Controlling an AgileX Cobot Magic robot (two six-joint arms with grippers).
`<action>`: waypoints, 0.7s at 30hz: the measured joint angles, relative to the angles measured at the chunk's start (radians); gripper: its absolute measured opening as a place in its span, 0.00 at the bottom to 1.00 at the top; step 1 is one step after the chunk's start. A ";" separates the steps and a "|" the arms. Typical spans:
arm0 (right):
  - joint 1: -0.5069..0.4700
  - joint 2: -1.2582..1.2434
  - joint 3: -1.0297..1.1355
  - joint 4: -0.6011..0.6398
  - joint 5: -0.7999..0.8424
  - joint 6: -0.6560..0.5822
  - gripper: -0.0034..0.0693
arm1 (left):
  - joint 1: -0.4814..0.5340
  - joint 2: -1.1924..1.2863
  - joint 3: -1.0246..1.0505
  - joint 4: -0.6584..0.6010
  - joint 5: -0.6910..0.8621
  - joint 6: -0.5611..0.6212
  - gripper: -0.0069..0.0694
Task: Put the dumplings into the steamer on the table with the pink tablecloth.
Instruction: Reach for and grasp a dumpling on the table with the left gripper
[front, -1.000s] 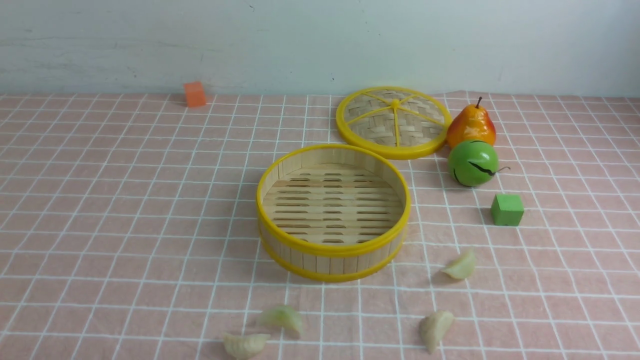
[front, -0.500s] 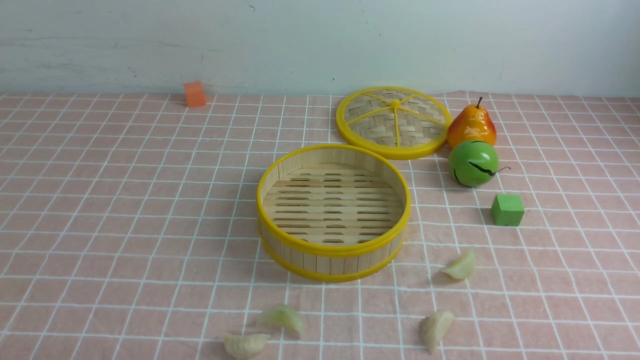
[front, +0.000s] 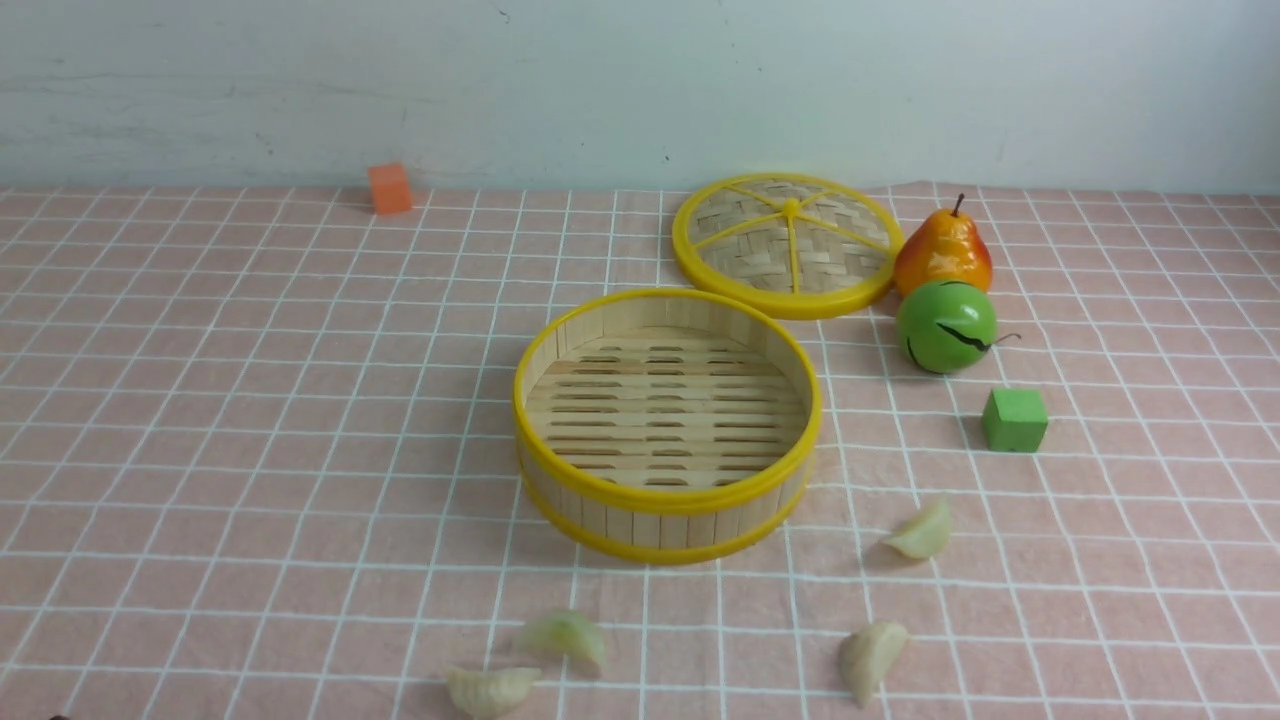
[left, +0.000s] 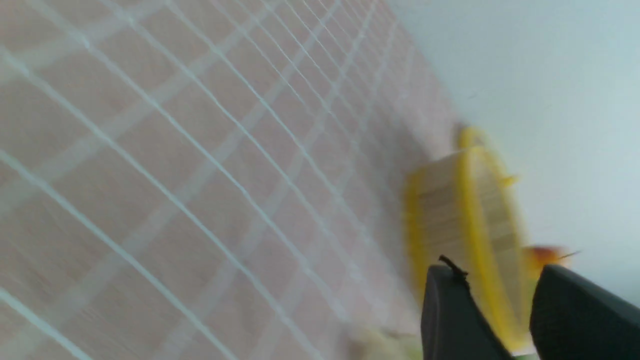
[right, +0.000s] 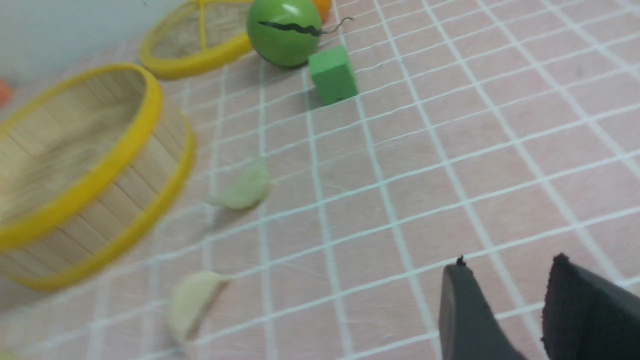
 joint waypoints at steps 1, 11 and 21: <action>0.000 0.000 0.000 0.107 0.005 0.052 0.38 | 0.000 0.000 0.000 -0.130 -0.003 -0.074 0.40; 0.000 0.000 0.010 0.467 0.015 0.231 0.38 | 0.000 0.000 0.000 -0.311 -0.002 -0.067 0.40; 0.000 0.030 -0.111 0.443 -0.017 -0.126 0.28 | 0.000 0.150 -0.302 -0.185 0.200 0.502 0.23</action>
